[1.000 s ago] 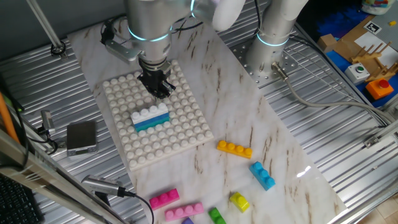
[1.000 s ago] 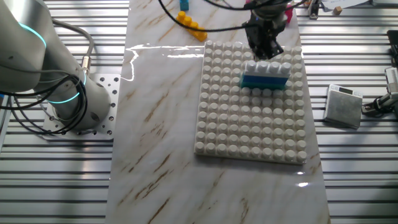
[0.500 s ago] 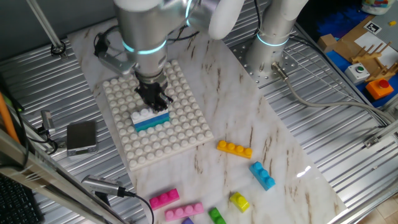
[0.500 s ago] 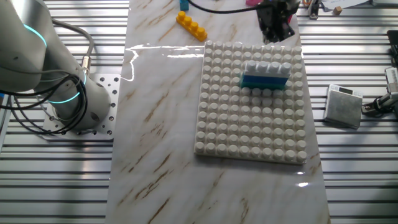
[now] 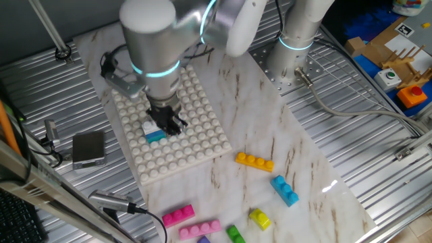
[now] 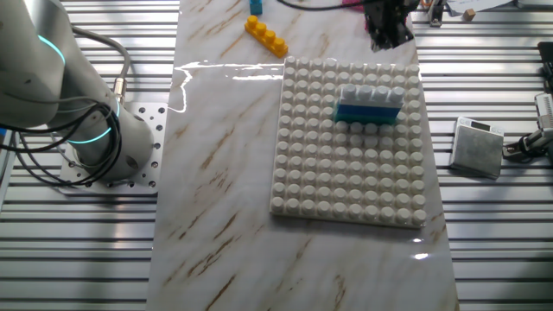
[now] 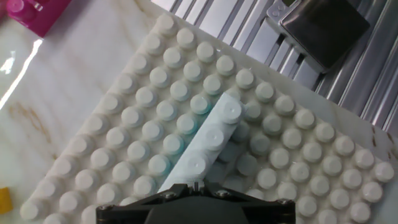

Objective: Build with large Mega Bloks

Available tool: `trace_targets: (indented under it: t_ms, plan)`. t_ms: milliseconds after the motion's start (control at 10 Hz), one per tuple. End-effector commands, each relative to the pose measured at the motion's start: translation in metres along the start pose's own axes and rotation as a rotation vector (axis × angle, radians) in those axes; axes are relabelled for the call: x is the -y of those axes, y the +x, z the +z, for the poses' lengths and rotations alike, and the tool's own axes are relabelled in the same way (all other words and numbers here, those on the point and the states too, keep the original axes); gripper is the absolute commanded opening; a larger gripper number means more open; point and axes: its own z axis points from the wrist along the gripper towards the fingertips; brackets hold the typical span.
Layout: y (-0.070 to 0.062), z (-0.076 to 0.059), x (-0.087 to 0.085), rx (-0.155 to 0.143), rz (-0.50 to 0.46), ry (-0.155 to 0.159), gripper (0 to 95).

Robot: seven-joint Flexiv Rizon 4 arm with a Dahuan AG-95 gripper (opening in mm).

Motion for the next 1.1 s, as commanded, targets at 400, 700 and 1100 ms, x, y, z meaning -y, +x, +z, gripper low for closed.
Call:
trace_targets:
  t_ms: [400, 700, 1100]
  plan:
    - [-0.0007, 0.0052, -0.0130, -0.012, 0.056, 0.001, 19.0]
    - [-0.0007, 0.0052, -0.0130, -0.019, -0.013, -0.001, 19.0]
    - [-0.0007, 0.0052, -0.0130, -0.033, -0.072, -0.008, 19.0]
